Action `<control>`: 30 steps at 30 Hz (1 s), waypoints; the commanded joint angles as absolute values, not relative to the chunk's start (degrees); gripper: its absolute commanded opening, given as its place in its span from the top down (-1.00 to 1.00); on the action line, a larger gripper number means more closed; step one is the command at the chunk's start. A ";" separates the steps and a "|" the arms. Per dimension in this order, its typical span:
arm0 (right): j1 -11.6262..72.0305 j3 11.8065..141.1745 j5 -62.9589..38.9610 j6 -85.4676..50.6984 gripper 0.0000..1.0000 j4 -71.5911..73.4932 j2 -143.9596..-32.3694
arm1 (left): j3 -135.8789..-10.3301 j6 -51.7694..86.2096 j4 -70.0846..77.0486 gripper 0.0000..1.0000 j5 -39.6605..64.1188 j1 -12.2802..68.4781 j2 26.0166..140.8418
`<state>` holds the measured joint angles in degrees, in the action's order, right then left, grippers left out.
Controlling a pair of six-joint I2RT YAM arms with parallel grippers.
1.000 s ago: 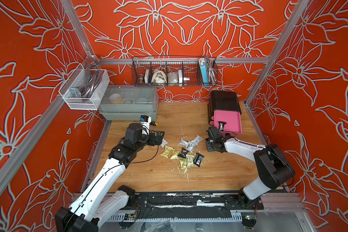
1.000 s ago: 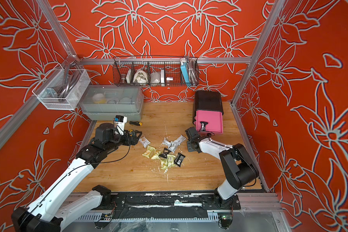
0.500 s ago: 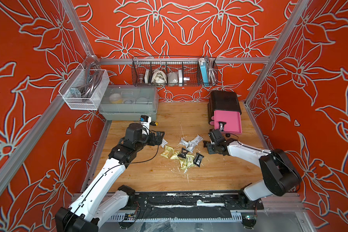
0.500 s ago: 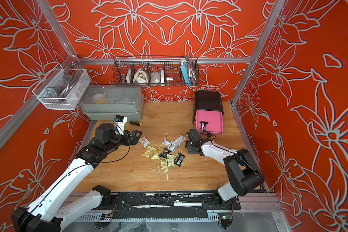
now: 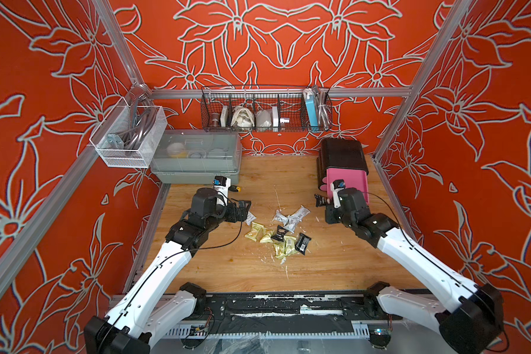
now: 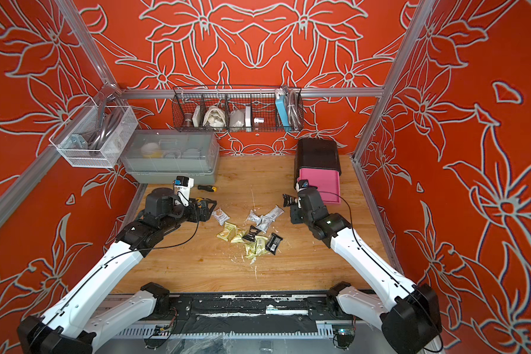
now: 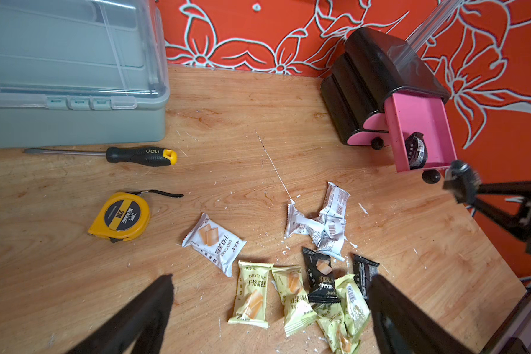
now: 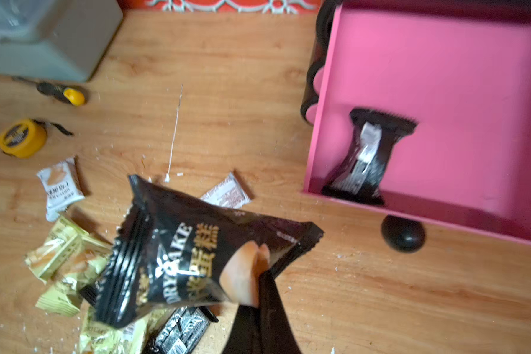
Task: Place the cookies into the drawer by color
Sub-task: Place the cookie in the drawer.
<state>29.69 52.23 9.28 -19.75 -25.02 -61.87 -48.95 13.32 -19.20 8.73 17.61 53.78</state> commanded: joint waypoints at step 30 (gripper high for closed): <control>9.89 65.57 17.83 -29.47 0.98 -30.89 -83.40 | -48.60 13.48 -18.98 -0.96 9.14 17.31 53.26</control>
